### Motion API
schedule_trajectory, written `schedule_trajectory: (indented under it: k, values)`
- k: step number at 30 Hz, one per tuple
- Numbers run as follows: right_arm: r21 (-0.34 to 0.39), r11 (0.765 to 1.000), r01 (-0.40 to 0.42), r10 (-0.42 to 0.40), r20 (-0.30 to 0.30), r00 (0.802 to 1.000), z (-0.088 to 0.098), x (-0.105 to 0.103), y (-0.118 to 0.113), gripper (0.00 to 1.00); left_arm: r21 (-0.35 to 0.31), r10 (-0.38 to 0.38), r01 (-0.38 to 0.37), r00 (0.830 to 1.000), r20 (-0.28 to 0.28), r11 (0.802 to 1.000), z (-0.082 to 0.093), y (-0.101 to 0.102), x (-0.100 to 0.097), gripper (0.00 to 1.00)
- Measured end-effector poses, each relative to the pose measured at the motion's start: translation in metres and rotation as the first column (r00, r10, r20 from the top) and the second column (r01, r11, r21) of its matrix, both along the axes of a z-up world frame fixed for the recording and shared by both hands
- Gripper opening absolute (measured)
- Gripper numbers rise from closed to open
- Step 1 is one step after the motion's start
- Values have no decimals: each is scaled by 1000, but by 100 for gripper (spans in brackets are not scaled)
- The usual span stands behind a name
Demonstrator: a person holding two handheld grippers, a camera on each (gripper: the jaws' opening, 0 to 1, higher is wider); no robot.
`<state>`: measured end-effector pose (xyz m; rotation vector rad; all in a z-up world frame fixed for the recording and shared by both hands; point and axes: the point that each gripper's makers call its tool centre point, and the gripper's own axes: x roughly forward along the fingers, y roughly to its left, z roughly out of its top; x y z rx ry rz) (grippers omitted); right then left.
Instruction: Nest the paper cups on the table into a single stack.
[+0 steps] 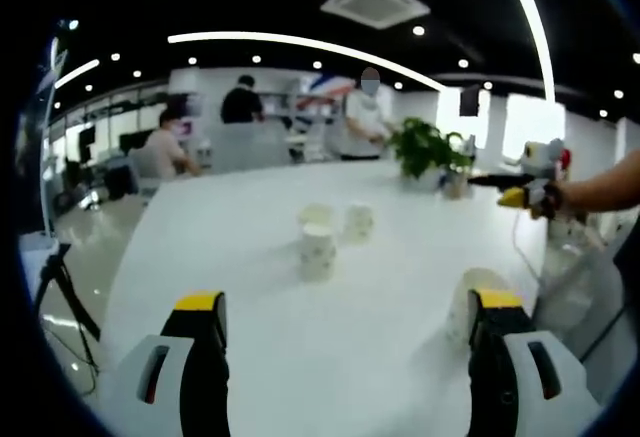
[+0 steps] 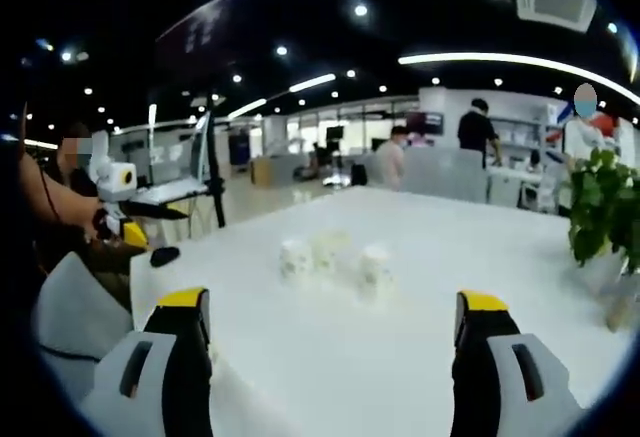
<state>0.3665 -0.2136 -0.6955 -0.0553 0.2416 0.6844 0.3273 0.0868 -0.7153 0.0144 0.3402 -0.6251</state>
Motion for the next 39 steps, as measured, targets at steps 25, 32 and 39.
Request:
schedule_trajectory:
  k: [25,32,39]
  values:
    - [5,1000,-28,28,-4,1000,-7,-2,7,100,42,-12,14,999,-30,999,-11,-2,3,99]
    - [-10,999,-44,44,9,999,-6,1,9,100,13,-17,17,1000,-24,1000,-11,-6,14,99]
    - [17,999,-32,32,6,999,-4,6,7,100,27,-53,53,999,-1,998,-13,-16,26,99]
